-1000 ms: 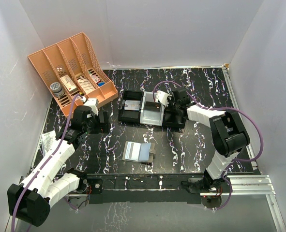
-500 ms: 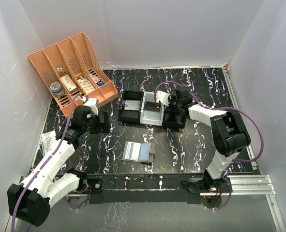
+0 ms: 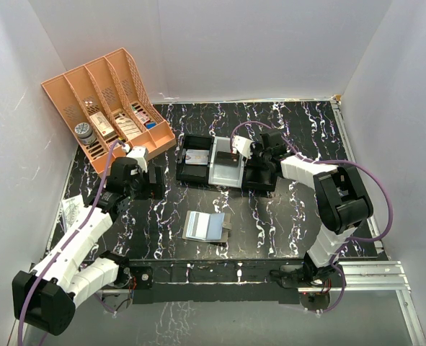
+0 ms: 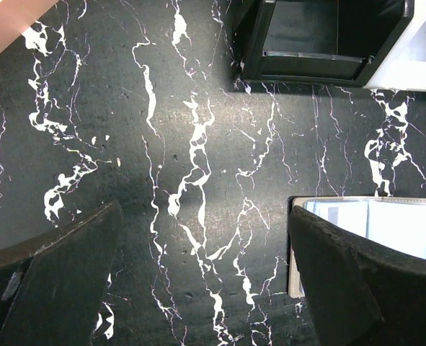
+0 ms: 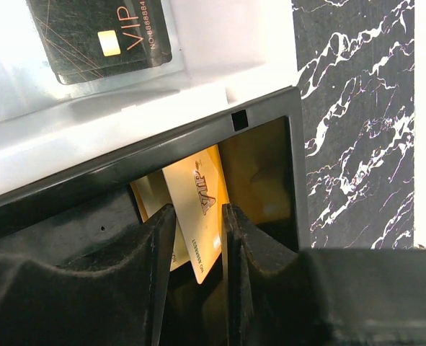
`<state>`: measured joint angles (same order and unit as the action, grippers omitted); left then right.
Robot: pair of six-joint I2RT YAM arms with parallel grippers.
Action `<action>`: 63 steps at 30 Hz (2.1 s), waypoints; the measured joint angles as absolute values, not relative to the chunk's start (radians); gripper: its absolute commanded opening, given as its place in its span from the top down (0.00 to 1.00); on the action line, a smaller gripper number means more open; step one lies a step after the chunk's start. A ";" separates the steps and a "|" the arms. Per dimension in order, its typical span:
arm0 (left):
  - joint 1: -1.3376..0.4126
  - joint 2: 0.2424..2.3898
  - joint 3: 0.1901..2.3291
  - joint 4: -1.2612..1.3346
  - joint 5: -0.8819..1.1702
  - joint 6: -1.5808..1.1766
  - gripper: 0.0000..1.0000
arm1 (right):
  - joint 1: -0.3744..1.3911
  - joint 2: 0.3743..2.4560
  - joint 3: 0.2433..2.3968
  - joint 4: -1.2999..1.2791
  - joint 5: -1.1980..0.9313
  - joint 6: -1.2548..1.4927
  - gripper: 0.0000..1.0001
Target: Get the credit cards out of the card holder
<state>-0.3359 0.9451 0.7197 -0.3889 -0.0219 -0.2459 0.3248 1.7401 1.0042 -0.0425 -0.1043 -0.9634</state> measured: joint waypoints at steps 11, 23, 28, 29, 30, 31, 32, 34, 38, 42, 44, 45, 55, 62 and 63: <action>-0.336 0.961 0.720 -0.389 -0.015 -0.242 0.01 | 0.325 1.769 1.012 -0.054 -0.097 -0.951 0.59; -0.336 0.964 0.720 -0.389 -0.002 -0.242 0.01 | 0.325 1.770 1.027 -0.085 -0.099 -0.926 0.48; -0.336 0.976 0.720 -0.389 0.007 -0.242 0.01 | 0.325 1.770 1.063 -0.132 -0.106 -0.905 0.46; -0.336 0.977 0.720 -0.389 0.009 -0.242 0.01 | 0.324 1.770 1.073 -0.138 -0.107 -0.898 0.46; -0.336 0.977 0.720 -0.389 0.010 -0.242 0.01 | 0.324 1.770 1.085 -0.144 -0.108 -0.888 0.45; -0.336 0.977 0.720 -0.389 0.010 -0.242 0.01 | 0.324 1.770 1.097 -0.151 -0.109 -0.879 0.44; -0.336 0.977 0.720 -0.389 0.010 -0.242 0.01 | 0.324 1.768 1.105 -0.155 -0.109 -0.864 0.43; -0.336 0.977 0.720 -0.389 0.011 -0.242 0.01 | 0.324 1.755 1.116 -0.154 -0.104 -0.817 0.42; -0.336 0.976 0.720 -0.389 0.008 -0.242 0.01 | 0.324 1.695 1.121 -0.146 -0.080 -0.693 0.35; -0.336 0.969 0.720 -0.389 -0.007 -0.243 0.01 | 0.324 1.588 1.115 -0.107 -0.061 -0.542 0.29; -0.336 0.960 0.720 -0.389 -0.021 -0.245 0.01 | 0.324 1.520 1.114 -0.081 -0.050 -0.447 0.26; -0.336 0.956 0.720 -0.389 -0.028 -0.246 0.01 | 0.324 1.487 1.114 -0.070 -0.045 -0.395 0.26; -0.336 0.908 0.720 -0.389 -0.097 -0.255 0.01 | 0.314 1.282 1.090 -0.098 -0.046 0.172 0.02; -0.336 0.919 0.720 -0.390 -0.103 -0.265 0.01 | 0.306 1.244 0.980 -0.144 -0.261 0.517 0.02; -0.336 0.919 0.720 -0.390 -0.107 -0.265 0.01 | 0.300 1.227 0.935 -0.121 -0.299 0.573 0.02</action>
<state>-0.3359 0.9192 0.7197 -0.3901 -0.1066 -0.2653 0.3004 1.2274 0.9348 -0.1207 -0.2985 0.5732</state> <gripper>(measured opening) 0.986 0.981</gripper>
